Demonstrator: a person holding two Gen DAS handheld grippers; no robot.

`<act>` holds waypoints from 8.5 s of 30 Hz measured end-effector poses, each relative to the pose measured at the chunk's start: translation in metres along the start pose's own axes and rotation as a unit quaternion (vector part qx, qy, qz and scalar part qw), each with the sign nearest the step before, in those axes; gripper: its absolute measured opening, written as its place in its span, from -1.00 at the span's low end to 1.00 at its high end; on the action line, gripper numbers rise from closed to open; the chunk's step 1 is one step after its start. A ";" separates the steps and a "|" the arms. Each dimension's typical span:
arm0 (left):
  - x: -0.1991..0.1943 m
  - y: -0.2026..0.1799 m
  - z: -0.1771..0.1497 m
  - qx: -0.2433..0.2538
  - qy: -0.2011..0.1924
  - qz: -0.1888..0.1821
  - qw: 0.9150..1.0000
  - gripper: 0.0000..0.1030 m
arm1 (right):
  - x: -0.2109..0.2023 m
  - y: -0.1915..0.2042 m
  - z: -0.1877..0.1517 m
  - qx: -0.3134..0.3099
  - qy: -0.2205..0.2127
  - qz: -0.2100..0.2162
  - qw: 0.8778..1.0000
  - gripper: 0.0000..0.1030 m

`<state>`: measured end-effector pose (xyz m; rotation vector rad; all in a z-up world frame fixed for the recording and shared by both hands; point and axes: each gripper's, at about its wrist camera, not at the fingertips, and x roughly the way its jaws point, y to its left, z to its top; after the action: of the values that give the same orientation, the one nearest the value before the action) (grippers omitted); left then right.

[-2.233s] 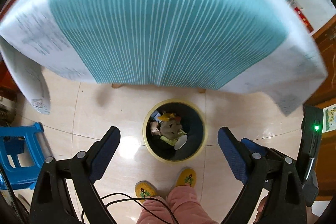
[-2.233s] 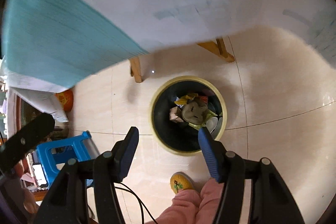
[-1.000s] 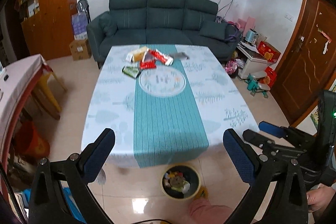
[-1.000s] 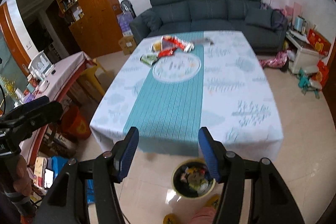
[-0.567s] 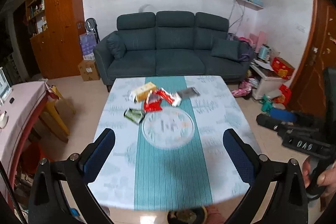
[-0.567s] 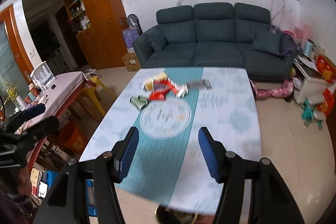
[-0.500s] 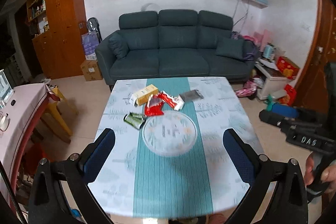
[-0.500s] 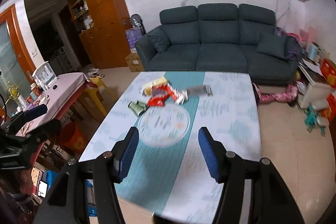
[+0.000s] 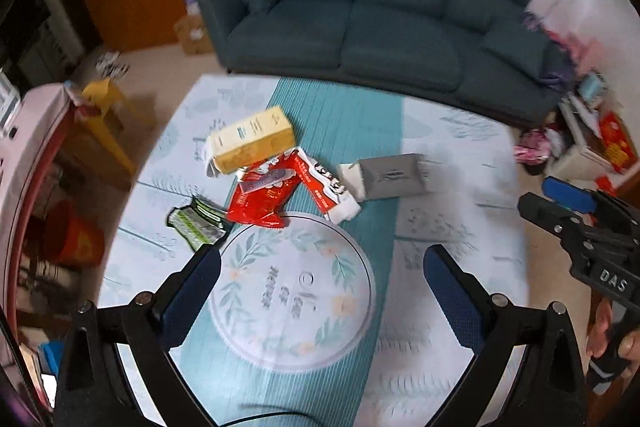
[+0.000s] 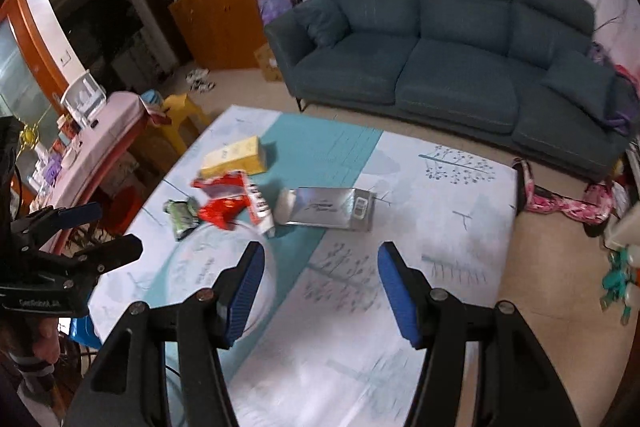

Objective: Collect trash
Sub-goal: 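Raise both tools back toward the table, then grasp the Kinder wrapper with the left tool while the right tool grasps the silver earplugs box, then carry the Kinder wrapper and earplugs box to the black bin and release both, then raise both tools back toward the table, then grasp the green tube with the left tool while the right tool grasps the red snack bag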

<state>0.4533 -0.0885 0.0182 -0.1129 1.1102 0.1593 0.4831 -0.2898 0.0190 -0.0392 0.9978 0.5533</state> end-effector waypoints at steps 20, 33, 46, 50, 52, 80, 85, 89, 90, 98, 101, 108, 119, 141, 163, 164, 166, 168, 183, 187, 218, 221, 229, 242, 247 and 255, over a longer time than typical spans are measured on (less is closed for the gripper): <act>0.182 0.012 0.050 -0.146 0.117 0.079 0.979 0.42 | 0.180 -0.045 0.056 -0.035 0.065 0.075 0.994 0.15; 0.189 0.022 0.028 -0.136 0.142 0.035 0.980 -0.62 | 0.220 -0.020 0.057 -0.083 0.127 0.123 0.981 0.37; 0.134 0.045 -0.029 -0.134 0.126 -0.027 0.983 -0.63 | 0.211 0.029 0.011 -0.252 0.159 0.096 0.950 0.53; 0.118 0.055 -0.041 -0.133 0.115 -0.032 0.984 -0.63 | 0.209 0.039 -0.002 -0.278 0.143 0.062 0.948 0.52; 0.110 0.060 -0.052 -0.136 0.109 -0.039 0.984 -0.63 | 0.206 0.041 -0.007 -0.273 0.136 0.051 0.951 0.29; -0.077 0.123 -0.215 -0.018 0.024 -0.141 0.990 -0.64 | -0.013 0.149 -0.169 0.031 0.051 0.055 0.997 0.24; -0.105 0.151 -0.270 0.020 0.027 -0.162 0.986 -0.64 | -0.052 0.204 -0.229 0.075 0.032 0.039 0.996 0.24; -0.117 0.171 -0.316 0.046 0.035 -0.179 0.982 -0.64 | -0.066 0.246 -0.279 0.094 0.036 0.027 0.995 0.24; -0.117 0.176 -0.328 0.052 0.041 -0.182 0.981 -0.64 | -0.067 0.254 -0.289 0.097 0.038 0.024 0.994 0.24; -0.099 0.185 -0.401 0.081 0.098 -0.184 0.975 -0.64 | -0.054 0.308 -0.382 0.124 0.107 0.009 0.986 0.24; -0.083 0.181 -0.425 0.084 0.116 -0.186 0.972 -0.64 | -0.038 0.313 -0.409 0.130 0.139 0.003 0.982 0.24; -0.014 0.162 -0.473 0.085 0.164 -0.183 0.966 -0.63 | 0.015 0.288 -0.465 0.192 0.189 -0.009 0.963 0.24; 0.136 0.131 -0.517 0.061 0.223 -0.164 0.959 -0.61 | 0.140 0.210 -0.532 0.270 0.230 -0.020 0.935 0.24; 0.189 0.126 -0.534 0.036 0.202 -0.101 0.973 0.59 | 0.231 0.162 -0.564 0.247 0.233 -0.048 0.939 0.39; -0.010 0.159 -0.471 0.040 0.098 -0.097 0.990 0.99 | 0.072 0.222 -0.485 0.219 0.141 -0.047 0.964 0.39; -0.020 0.161 -0.468 0.039 0.094 -0.099 0.990 0.99 | 0.062 0.226 -0.480 0.219 0.138 -0.044 0.965 0.39; -0.048 0.167 -0.460 0.037 0.081 -0.108 0.990 0.99 | 0.040 0.235 -0.470 0.216 0.128 -0.041 0.967 0.39; -0.070 0.172 -0.454 0.037 0.072 -0.115 0.990 0.99 | 0.021 0.244 -0.461 0.212 0.119 -0.039 0.969 0.39; -0.224 0.220 -0.383 0.073 -0.061 -0.141 0.985 0.99 | -0.112 0.325 -0.357 0.115 -0.002 -0.063 0.991 0.39; -0.246 0.229 -0.363 0.082 -0.093 -0.123 0.985 0.99 | -0.131 0.336 -0.335 0.101 -0.031 -0.067 0.992 0.39; -0.132 0.206 -0.144 0.015 -0.063 -0.032 0.997 0.99 | -0.030 0.249 -0.133 0.066 -0.047 -0.035 0.996 0.39; -0.081 0.201 -0.108 -0.010 -0.029 -0.031 0.999 0.99 | 0.004 0.221 -0.109 0.069 -0.029 -0.026 0.997 0.39; 0.039 0.193 -0.043 -0.074 0.035 -0.027 0.996 0.99 | 0.099 0.155 -0.055 0.072 0.018 -0.002 0.997 0.39; 0.155 0.192 0.000 -0.134 0.112 0.031 0.984 0.99 | 0.180 0.114 -0.025 0.094 0.059 0.038 0.993 0.39; 0.175 0.197 0.007 -0.160 0.127 0.031 0.979 0.98 | 0.192 0.114 -0.023 0.094 0.066 0.047 0.992 0.39; 0.193 0.190 0.013 -0.150 0.143 0.045 0.977 0.19 | 0.207 0.118 -0.016 0.087 0.074 0.052 0.992 0.39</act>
<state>0.5139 0.1142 -0.1513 -0.3643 1.3739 0.4017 0.5029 -0.1051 -0.1304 0.1301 1.1960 0.5625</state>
